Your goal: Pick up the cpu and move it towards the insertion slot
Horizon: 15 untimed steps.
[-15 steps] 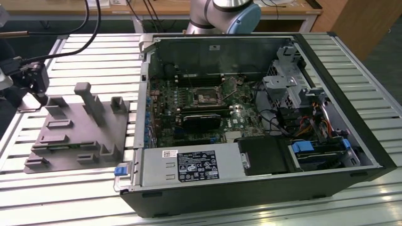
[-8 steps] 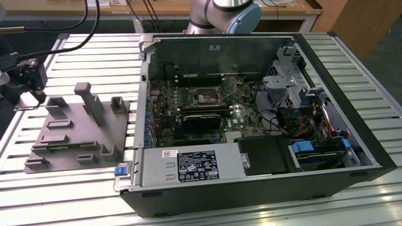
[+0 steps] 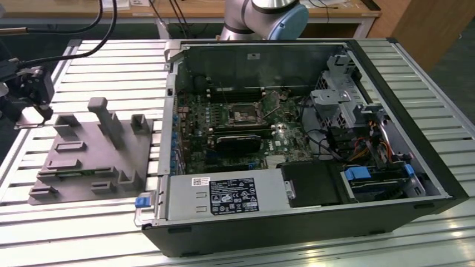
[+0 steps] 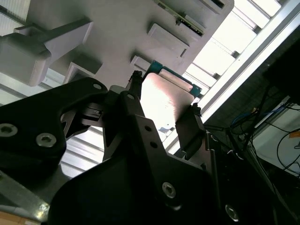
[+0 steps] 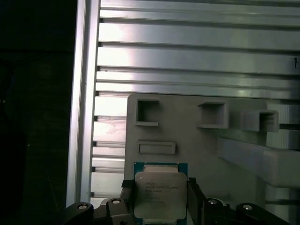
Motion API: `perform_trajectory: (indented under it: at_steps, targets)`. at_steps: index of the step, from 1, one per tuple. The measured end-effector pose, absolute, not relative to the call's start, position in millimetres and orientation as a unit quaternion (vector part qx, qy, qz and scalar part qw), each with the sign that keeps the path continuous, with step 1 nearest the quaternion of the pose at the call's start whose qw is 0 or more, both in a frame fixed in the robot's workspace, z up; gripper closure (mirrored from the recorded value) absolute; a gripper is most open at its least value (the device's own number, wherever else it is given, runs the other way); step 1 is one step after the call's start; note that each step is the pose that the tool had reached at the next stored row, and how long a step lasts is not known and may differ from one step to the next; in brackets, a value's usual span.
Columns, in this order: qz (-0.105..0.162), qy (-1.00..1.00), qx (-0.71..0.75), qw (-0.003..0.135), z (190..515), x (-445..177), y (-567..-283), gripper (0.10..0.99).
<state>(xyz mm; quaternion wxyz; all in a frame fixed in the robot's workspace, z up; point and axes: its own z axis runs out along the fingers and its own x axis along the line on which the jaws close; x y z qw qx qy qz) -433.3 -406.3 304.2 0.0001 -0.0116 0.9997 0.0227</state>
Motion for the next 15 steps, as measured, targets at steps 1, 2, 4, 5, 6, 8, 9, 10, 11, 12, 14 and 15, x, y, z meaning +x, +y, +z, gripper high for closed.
perform_trajectory:
  at_steps: [1, 2, 4, 5, 6, 8, 9, 10, 11, 12, 14, 15]
  targets:
    - [0.023, 1.0, -0.012, 0.0, 304.8, -433.3, -406.3, 0.545]
    - [0.023, 1.0, -0.012, 0.0, 305.4, -433.3, -406.2, 0.545]
    - [0.023, 1.0, -0.012, 0.0, 306.9, -433.3, -406.2, 0.545]
    - [0.023, 1.0, -0.012, 0.0, 307.6, -433.3, -406.2, 0.545]
    - [0.023, 1.0, -0.012, 0.0, 308.3, -433.3, -406.2, 0.545]
    - [0.023, 1.0, -0.012, 0.0, 309.5, -433.3, -406.0, 0.545]
    - [0.023, 1.0, -0.012, 0.0, 310.1, -433.3, -405.9, 0.545]
    - [0.023, 1.0, -0.012, 0.0, 310.6, -433.3, -405.9, 0.545]
    - [0.023, 1.0, -0.012, 0.0, 311.0, -433.3, -405.8, 0.545]
    - [0.023, 1.0, -0.012, 0.0, 311.4, -433.3, -405.7, 0.545]
    - [0.023, 1.0, -0.012, 0.0, 312.0, -433.3, -405.6, 0.545]
    - [0.023, 1.0, -0.012, 0.0, 312.4, -433.3, -405.6, 0.545]
